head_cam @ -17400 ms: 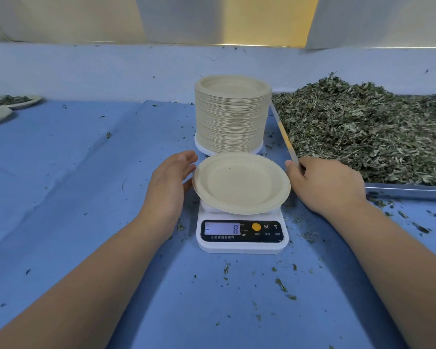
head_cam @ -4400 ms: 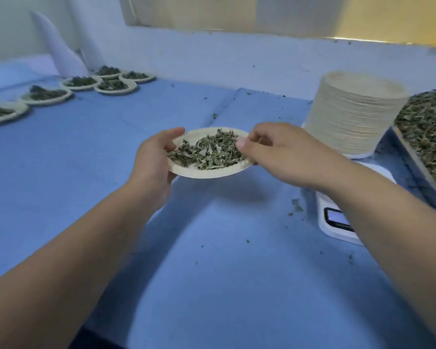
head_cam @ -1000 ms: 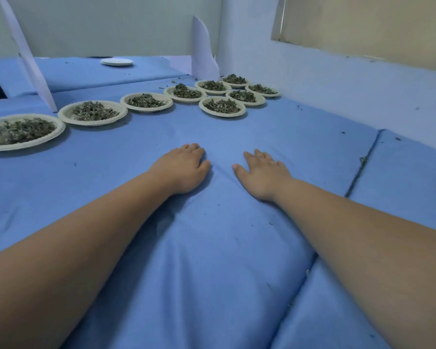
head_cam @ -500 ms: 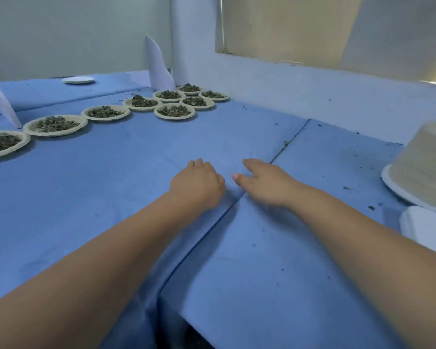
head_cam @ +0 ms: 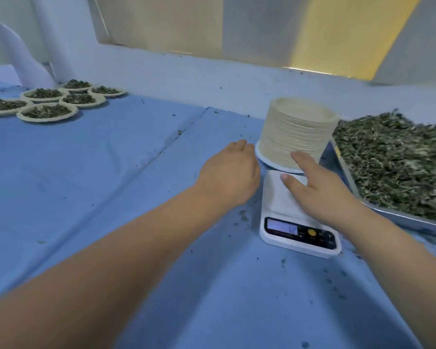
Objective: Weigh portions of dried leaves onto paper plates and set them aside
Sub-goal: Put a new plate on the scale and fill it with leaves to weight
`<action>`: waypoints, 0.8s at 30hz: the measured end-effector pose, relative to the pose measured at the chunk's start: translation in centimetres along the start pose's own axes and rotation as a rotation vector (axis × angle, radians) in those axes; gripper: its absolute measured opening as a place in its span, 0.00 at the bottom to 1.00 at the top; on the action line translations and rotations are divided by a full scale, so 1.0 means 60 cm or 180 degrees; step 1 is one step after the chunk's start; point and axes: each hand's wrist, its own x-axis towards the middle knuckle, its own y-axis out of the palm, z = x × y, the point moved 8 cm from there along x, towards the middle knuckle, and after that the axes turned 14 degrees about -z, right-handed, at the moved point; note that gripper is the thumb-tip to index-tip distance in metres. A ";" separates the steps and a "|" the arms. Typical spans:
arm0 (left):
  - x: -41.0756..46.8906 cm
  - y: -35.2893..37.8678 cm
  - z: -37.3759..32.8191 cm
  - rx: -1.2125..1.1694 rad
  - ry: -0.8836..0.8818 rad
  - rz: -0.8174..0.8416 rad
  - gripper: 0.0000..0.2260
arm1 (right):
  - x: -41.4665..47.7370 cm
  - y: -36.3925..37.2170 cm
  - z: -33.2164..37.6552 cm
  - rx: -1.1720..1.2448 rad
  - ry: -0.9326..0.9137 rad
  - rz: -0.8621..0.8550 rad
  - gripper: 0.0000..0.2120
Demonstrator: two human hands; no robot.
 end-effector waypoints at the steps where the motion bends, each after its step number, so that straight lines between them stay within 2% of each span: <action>1: 0.015 0.007 -0.020 -0.0065 0.0115 -0.0067 0.13 | -0.001 -0.012 -0.025 -0.0065 0.0041 -0.0027 0.31; 4: 0.058 0.026 -0.063 -0.0065 0.0321 -0.0080 0.22 | -0.013 -0.046 -0.105 -0.0158 0.0329 -0.0239 0.30; 7: 0.102 0.048 -0.093 0.0137 0.0464 -0.0025 0.25 | -0.030 -0.083 -0.176 -0.0603 0.0573 -0.0648 0.26; 11: 0.168 0.058 -0.114 0.0680 0.0727 -0.0145 0.27 | -0.031 -0.108 -0.234 -0.1103 0.1034 -0.0638 0.24; 13: 0.191 0.061 -0.122 0.0729 0.0827 -0.0135 0.26 | -0.032 -0.112 -0.249 -0.1483 0.1155 -0.0634 0.21; 15: 0.203 0.070 -0.129 0.0676 0.0886 -0.0056 0.22 | -0.036 -0.107 -0.248 -0.1722 0.1090 -0.0574 0.23; 20: 0.215 0.076 -0.121 0.0628 0.0742 0.0123 0.11 | -0.030 -0.094 -0.239 -0.1848 0.0821 -0.0539 0.26; 24: 0.223 0.079 -0.125 0.0852 0.0963 0.0113 0.14 | -0.028 -0.092 -0.237 -0.1855 0.0760 -0.0621 0.26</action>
